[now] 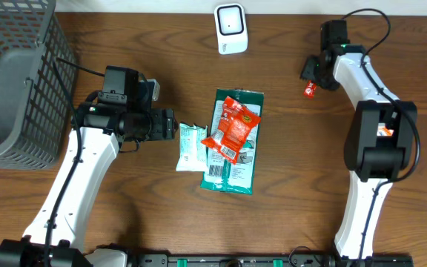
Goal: Scan the item barcode
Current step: 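Carry the Nescafe stick right and drop it at the table's right edge, then move the right gripper left to the red Hacks bag on the pile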
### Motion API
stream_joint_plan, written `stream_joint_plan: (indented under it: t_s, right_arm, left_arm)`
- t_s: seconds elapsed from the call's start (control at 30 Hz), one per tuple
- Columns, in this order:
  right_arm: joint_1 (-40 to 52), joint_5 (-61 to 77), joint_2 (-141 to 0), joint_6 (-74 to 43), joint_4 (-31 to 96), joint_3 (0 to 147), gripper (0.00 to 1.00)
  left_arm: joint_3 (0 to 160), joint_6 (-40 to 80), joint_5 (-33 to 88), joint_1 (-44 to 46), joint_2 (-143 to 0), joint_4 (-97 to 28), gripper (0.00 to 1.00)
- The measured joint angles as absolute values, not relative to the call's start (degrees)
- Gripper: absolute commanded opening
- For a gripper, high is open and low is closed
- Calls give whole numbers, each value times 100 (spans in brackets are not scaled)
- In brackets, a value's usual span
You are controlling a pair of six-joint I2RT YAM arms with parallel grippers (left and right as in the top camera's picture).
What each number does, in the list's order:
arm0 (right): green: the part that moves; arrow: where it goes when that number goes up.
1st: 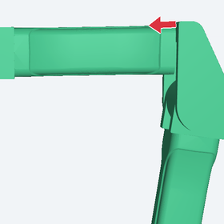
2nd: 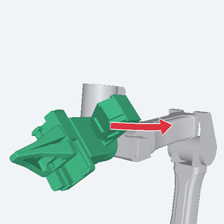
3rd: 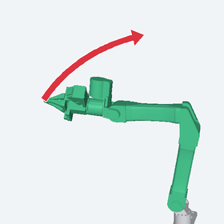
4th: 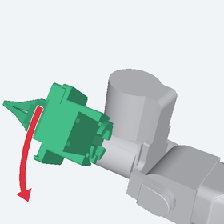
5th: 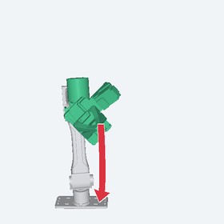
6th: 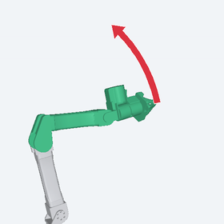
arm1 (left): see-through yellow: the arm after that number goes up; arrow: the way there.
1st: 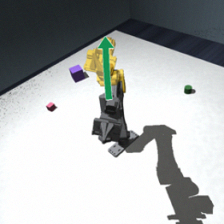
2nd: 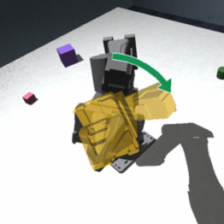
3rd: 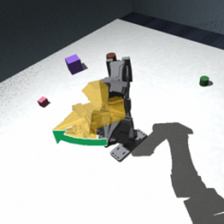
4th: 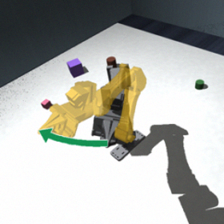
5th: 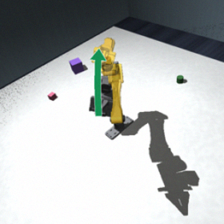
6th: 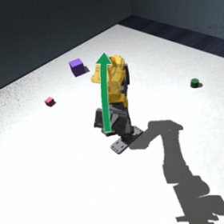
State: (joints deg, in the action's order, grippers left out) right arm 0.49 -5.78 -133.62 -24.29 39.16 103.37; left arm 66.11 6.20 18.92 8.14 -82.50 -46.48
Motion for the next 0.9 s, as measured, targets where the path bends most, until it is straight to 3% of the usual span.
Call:
stream_joint_plan:
  t_s: [0.1, 0.13, 0.57, 0.9]
  right_arm:
    - [25, -751, -13391, -2499, 3938, 10344, 3]
    - [3, -799, -13393, -2512, 4005, 10355, 1]
    - [-967, -849, -13233, -2366, 6403, 10401, 4]
    - [-1695, -1271, -13082, -1988, 7102, 9913, 4]
  left_arm:
    - [6611, 620, 1894, 814, -8250, -4648, 82]
    - [6611, 620, 1894, 814, -8250, -4648, 82]
    - [6611, 620, 1892, 814, -8250, -4648, 82]
    - [6611, 620, 1892, 814, -8250, -4648, 82]
